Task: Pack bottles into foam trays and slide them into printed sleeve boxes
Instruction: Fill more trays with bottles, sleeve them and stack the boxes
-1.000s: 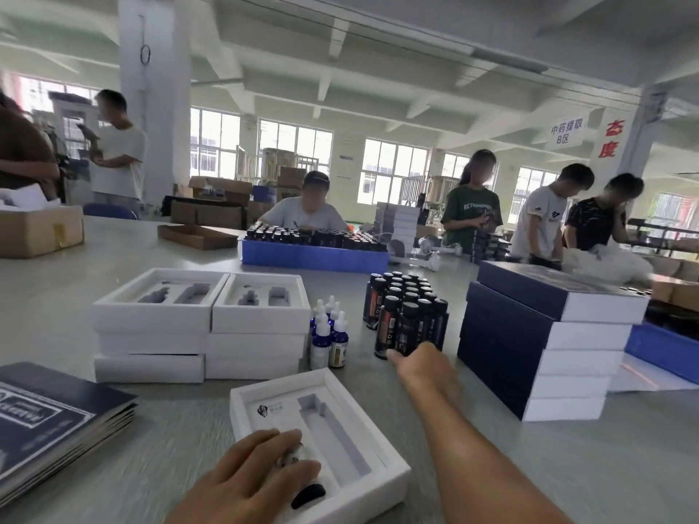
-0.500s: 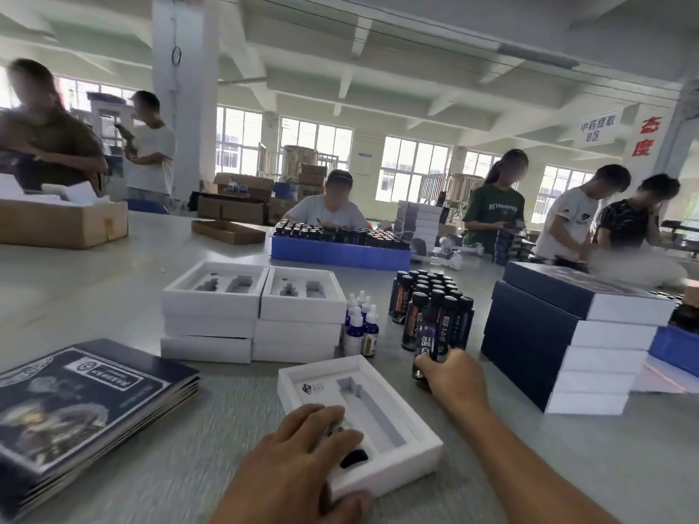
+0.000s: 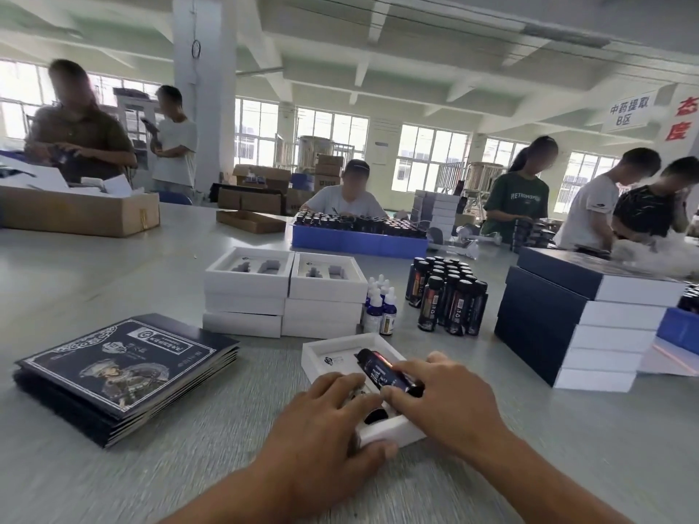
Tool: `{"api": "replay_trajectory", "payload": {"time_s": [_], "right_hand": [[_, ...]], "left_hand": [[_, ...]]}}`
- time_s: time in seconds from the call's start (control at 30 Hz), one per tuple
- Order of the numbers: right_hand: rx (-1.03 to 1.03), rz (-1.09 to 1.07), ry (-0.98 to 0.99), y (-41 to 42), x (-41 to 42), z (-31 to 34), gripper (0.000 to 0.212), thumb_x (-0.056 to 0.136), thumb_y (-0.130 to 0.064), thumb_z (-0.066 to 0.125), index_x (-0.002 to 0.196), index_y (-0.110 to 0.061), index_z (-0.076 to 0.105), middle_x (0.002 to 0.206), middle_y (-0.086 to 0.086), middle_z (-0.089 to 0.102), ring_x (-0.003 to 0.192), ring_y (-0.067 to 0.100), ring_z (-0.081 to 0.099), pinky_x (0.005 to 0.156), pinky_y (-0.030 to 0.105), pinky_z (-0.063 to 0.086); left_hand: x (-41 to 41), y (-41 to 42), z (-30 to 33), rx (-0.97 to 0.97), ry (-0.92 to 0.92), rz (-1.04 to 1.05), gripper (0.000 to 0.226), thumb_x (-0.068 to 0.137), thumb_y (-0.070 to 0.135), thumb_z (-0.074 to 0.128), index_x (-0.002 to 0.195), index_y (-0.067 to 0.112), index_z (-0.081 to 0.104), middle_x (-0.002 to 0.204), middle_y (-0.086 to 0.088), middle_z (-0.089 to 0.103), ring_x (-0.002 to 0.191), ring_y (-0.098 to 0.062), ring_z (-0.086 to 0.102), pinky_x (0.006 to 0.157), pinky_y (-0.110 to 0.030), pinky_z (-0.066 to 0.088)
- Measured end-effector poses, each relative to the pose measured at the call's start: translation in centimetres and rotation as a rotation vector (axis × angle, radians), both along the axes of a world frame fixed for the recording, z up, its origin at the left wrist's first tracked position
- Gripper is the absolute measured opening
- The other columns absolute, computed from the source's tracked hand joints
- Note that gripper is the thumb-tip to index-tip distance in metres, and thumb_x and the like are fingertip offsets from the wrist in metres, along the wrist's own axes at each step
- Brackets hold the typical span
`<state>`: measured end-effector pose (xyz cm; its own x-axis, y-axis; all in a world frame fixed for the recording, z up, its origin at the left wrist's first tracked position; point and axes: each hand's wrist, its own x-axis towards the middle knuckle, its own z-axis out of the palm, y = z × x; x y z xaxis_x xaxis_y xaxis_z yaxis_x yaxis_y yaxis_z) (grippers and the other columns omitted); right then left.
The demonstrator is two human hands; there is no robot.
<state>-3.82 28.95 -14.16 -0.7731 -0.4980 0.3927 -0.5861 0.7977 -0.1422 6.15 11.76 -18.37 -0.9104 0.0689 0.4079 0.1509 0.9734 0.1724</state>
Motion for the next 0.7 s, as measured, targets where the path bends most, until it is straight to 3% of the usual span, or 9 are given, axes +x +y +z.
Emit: {"api": "replay_trajectory", "payload": {"time_s": [0.1,0.47,0.63,0.7], "right_hand": [[0.008,0.032,-0.012,0.2,-0.4,-0.2,0.054,0.086,-0.075,0.043,0.130,-0.048,0.058,0.099,-0.015,0.051,0.084,0.005,0.055,0.063,0.022,0.042],[0.050,0.069,-0.051,0.2,-1.3,-0.4,0.052,0.091,-0.067,0.043,0.138,-0.047,0.049,0.117,-0.010,0.050,0.099,0.009,0.050,0.076,0.026,0.047],[0.109,0.087,-0.137,-0.1,-1.6,0.0,0.051,0.094,-0.063,0.042,0.140,-0.044,0.048,0.148,-0.001,0.039,0.132,0.022,0.037,0.102,0.047,0.042],[0.078,0.137,-0.286,0.1,-2.1,0.4,0.051,0.094,-0.061,0.045,0.142,-0.043,0.049,0.145,-0.003,0.042,0.131,0.022,0.042,0.102,0.045,0.043]], "left_hand": [[0.1,0.0,0.1,-0.003,0.003,0.002,0.074,0.079,0.082,0.023,0.145,0.047,0.023,0.156,0.018,0.021,0.142,-0.005,0.011,0.112,-0.035,0.028],[-0.3,0.1,-0.1,-0.011,-0.002,0.008,0.073,0.081,0.082,0.022,0.143,0.044,0.025,0.155,0.017,0.024,0.142,-0.008,0.013,0.112,-0.038,0.030],[-0.4,-0.1,0.0,-0.020,-0.012,0.018,0.072,0.082,0.080,0.022,0.144,0.044,0.025,0.155,0.015,0.025,0.142,-0.010,0.015,0.110,-0.038,0.031],[-0.4,0.0,0.1,-0.018,-0.024,0.013,0.072,0.082,0.080,0.022,0.144,0.043,0.026,0.155,0.015,0.025,0.142,-0.010,0.015,0.110,-0.039,0.032]]}}
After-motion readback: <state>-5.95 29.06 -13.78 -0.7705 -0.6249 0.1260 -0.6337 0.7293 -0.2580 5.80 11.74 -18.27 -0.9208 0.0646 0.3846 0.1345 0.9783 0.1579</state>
